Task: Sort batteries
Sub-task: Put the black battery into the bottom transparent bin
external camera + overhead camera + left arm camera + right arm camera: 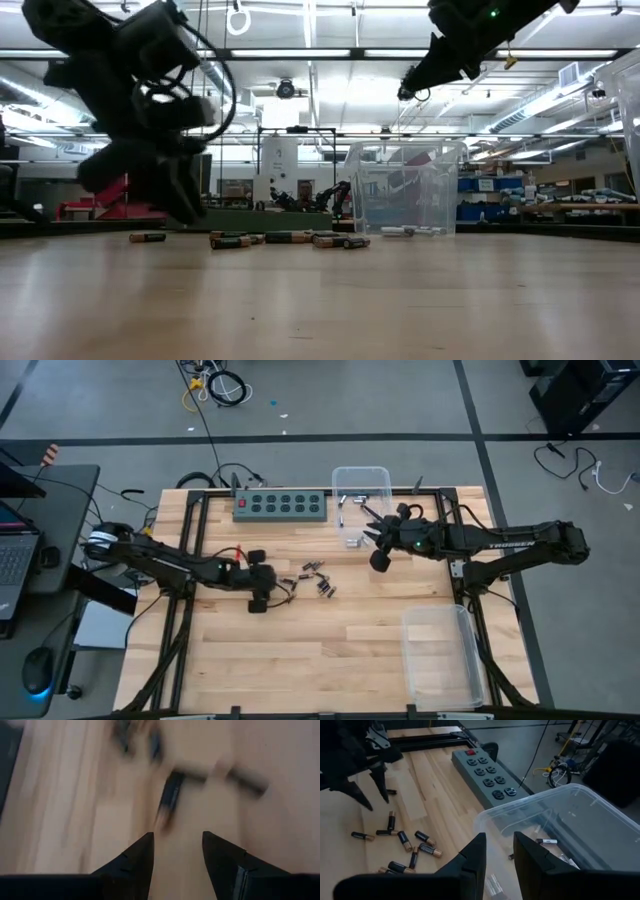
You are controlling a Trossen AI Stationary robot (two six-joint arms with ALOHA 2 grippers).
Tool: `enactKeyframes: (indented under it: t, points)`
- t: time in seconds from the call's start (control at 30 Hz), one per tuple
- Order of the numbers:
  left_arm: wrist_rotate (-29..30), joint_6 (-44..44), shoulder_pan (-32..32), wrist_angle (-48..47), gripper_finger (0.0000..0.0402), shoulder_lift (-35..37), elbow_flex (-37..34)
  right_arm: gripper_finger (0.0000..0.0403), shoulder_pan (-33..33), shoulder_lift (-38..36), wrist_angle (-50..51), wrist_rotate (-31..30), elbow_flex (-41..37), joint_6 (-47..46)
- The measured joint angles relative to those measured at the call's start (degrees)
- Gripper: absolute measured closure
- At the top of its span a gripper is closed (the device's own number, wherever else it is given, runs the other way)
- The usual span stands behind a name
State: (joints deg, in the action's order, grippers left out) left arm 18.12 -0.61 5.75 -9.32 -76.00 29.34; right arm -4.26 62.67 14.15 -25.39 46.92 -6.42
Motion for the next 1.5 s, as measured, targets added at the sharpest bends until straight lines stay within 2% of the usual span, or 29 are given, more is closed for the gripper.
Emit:
enactKeyframes:
  t: [0.13, 0.27, 0.5, 0.8, 1.07, 1.13, 1.3, 1.4, 1.5]
  points:
    - [5.66, 8.67, -0.05, -14.79, 0.0234, 2.85, 0.41, 0.0318, -0.95, 0.02, -0.98, 0.00, 0.02, -0.06]
    - [7.51, 15.41, 0.19, -22.66, 0.0234, 4.23, 0.37, 0.0318, -2.18, 0.02, -2.21, -0.02, 0.02, -0.02]
    - [7.51, 16.14, 0.80, -22.03, 0.0234, 4.45, -0.22, 0.0318, -3.07, 0.02, -2.58, -0.02, 0.02, 0.11]
    - [6.88, 17.82, 0.84, -14.08, 0.0234, 4.69, -5.79, 0.0318, -3.07, 0.02, -2.20, -0.02, 0.02, 0.55]
    - [7.22, 17.86, 0.82, -12.00, 0.0234, 4.62, -6.59, 0.0318, -3.07, 0.02, -2.09, -0.02, 0.02, 0.97]
    - [7.22, 17.79, 0.80, -11.33, 0.0234, 4.59, -6.68, 0.0318, -3.09, 0.04, -2.90, -1.35, 0.00, 2.40]
    - [7.24, 17.06, 0.75, -8.35, 0.0234, 4.45, -6.82, 0.0318, -5.50, 0.02, -12.59, -12.33, 0.00, 8.26]
    - [7.29, 18.03, 0.75, -7.71, 0.0234, 4.43, -6.82, 0.0318, -7.80, 0.04, -16.44, -12.04, 0.00, 10.18]
    - [7.27, 20.39, 0.75, -7.64, 0.0234, 4.43, -6.82, 0.0318, -8.83, 0.03, -16.36, -8.94, 0.02, 9.47]
